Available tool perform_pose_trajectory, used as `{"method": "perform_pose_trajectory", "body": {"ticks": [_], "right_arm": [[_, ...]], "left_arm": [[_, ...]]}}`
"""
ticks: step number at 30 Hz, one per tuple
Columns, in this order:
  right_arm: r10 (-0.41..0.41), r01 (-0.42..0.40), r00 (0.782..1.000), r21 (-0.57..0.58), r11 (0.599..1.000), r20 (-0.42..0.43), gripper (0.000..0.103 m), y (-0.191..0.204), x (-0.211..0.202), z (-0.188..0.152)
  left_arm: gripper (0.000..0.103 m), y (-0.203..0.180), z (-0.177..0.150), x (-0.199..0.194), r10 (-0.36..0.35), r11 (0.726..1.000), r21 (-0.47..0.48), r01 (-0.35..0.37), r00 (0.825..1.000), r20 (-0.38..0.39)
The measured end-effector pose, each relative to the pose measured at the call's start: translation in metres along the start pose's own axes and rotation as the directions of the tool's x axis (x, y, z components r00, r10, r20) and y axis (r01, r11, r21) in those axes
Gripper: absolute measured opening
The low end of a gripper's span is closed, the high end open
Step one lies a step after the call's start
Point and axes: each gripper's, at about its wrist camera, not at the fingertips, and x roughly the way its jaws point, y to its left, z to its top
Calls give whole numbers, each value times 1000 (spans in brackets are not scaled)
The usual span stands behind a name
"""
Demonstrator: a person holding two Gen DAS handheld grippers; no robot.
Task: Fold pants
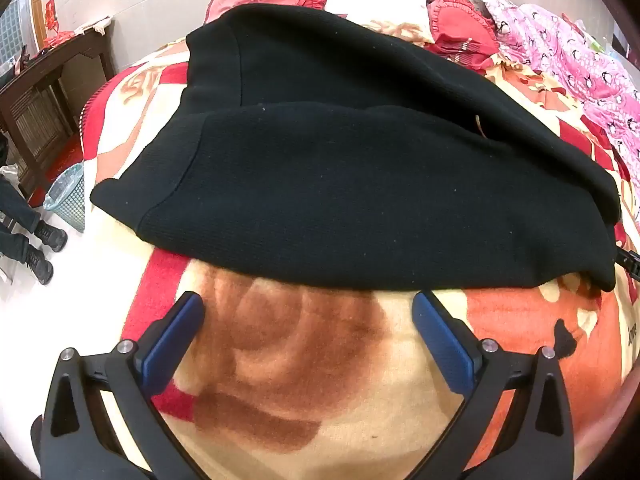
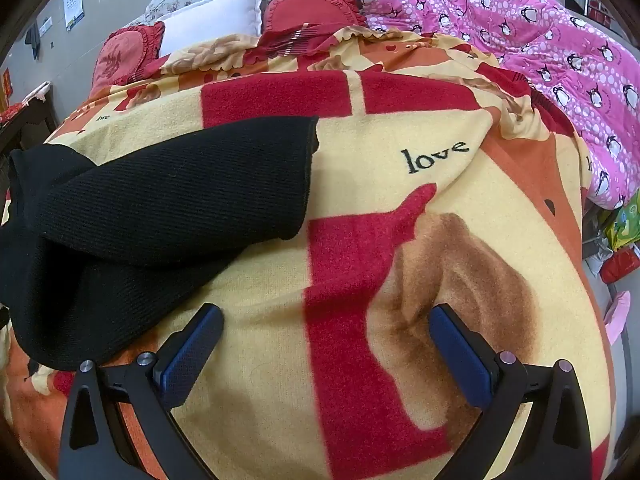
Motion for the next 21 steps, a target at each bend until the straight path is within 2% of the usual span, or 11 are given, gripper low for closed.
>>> {"method": "perform_pose_trajectory", "body": {"ticks": [12,15,18,21], "right_arm": [[-4,4,1000,-2,1000,0,102,0,1,0],[-13,13,1000,6,1000,0,102,1,2,0],[-8,8,1000,10,1000,-3,102,-1,3,0],[-33,34,999,37,999,-18,102,2,-1,-1]], "left_arm": [[103,0,0,0,2,1000,-4,-2,1000,-2],[103,1,-4,-5,-17,1000,6,17,1000,-3],[103,-1,-6,-17,-41,999,16,41,999,33],[103,0,-7,-44,-65,998,0,66,988,140]]}}
